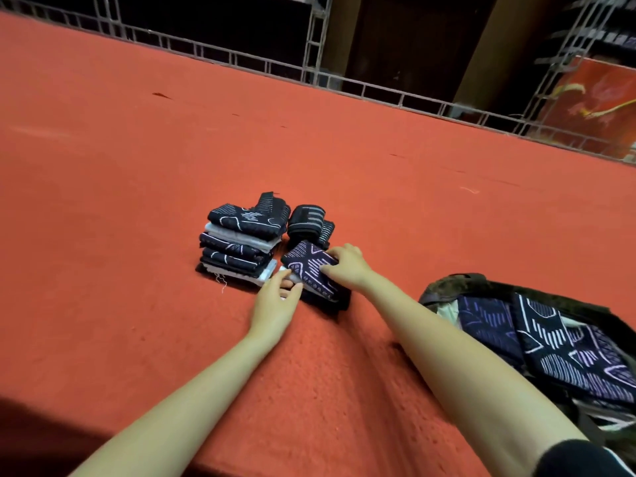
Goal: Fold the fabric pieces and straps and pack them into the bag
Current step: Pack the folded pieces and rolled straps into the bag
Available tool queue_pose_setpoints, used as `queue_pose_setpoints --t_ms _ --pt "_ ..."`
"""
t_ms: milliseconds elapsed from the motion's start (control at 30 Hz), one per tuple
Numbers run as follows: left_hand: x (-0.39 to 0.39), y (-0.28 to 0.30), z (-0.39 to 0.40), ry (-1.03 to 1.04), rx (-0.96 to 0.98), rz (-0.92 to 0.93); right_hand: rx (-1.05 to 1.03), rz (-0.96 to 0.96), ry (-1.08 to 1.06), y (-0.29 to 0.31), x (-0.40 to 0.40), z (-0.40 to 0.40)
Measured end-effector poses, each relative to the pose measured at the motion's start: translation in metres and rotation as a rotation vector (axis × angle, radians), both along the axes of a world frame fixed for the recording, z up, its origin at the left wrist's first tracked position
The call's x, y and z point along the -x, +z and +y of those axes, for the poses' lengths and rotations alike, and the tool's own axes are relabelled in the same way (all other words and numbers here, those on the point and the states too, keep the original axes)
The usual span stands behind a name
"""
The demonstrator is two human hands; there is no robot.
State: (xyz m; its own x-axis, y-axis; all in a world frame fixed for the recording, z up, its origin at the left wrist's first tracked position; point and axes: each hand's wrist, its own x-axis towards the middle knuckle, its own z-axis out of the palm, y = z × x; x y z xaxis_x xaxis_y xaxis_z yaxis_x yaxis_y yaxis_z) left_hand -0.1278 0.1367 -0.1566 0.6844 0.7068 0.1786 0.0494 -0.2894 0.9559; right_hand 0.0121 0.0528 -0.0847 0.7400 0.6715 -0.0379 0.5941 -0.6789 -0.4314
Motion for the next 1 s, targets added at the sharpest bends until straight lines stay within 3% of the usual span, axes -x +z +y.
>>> queue_pose_setpoints --t_ms 133,300,433,533,633,767,1000 --pt "0.0 -0.001 0.0 0.004 0.0 -0.002 -0.048 0.171 0.008 -0.01 0.004 -0.007" --pt "0.001 0.003 0.0 -0.007 -0.013 0.016 -0.154 0.233 0.081 -0.012 0.019 -0.015" --pt "0.004 0.01 -0.007 -0.043 -0.159 0.087 -0.223 0.08 0.04 -0.02 0.045 -0.027" --pt "0.011 0.014 -0.022 -0.075 -0.254 0.088 -0.447 0.157 -0.02 -0.017 0.063 -0.044" --pt "0.016 0.035 -0.047 -0.079 -0.18 0.008 -0.579 0.18 -0.034 -0.001 0.078 -0.07" --pt "0.015 0.081 -0.088 -0.133 0.073 -0.093 -0.694 0.125 -0.051 0.028 0.093 -0.111" --pt "0.005 0.116 -0.165 -0.259 -0.054 -0.191 -0.746 -0.05 -0.137 0.052 0.105 -0.202"
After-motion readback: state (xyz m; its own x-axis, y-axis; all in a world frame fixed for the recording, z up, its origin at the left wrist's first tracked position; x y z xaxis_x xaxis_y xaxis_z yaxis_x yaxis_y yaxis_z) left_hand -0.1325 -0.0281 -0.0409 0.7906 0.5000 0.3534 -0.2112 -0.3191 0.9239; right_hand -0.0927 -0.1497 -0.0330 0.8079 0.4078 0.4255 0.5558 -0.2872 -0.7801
